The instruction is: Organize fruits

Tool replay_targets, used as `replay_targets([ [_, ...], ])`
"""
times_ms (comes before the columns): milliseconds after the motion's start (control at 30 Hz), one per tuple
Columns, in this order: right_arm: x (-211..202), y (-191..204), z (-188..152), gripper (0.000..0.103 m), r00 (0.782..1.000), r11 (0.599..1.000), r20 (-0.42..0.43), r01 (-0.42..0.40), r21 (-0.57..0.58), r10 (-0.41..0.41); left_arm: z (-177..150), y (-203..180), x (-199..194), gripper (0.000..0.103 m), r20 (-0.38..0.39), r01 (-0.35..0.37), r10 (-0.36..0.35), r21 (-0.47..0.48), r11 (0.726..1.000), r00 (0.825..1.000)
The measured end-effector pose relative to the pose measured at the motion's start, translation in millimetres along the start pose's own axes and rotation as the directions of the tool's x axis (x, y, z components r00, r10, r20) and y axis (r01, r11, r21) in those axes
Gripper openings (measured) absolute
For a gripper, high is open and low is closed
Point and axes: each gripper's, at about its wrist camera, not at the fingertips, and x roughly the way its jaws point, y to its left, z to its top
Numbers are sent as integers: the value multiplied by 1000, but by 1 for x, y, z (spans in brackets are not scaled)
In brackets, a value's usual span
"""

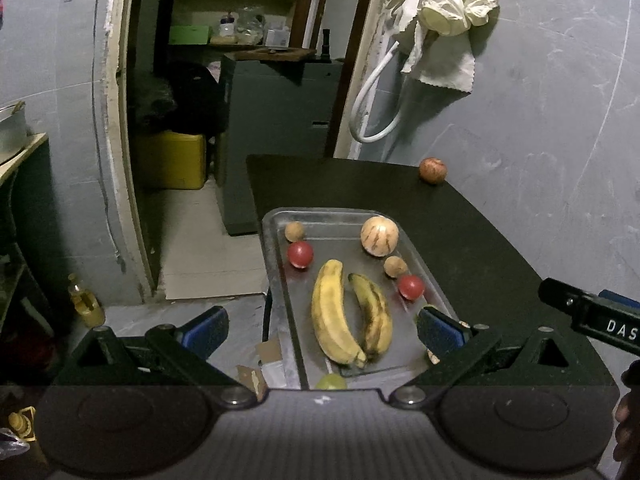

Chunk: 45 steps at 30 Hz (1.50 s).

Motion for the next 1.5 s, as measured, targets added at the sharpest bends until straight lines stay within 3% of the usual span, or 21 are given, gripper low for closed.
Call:
replay_targets([
  [467,5,-7,4,102,998,997,16,-55,-45,56,-7,6,-14,102,22,-52,53,-25,998,998],
  [967,12,-37,-1,102,989,988,-61,-141,-60,138,-25,-27,-14,102,-27,-121,120,-49,991,992],
  [1500,-1,-60,-23,102,971,972,-87,-228,-63,222,-47,-51,-27,102,-43,-165,164,-38,986,986],
])
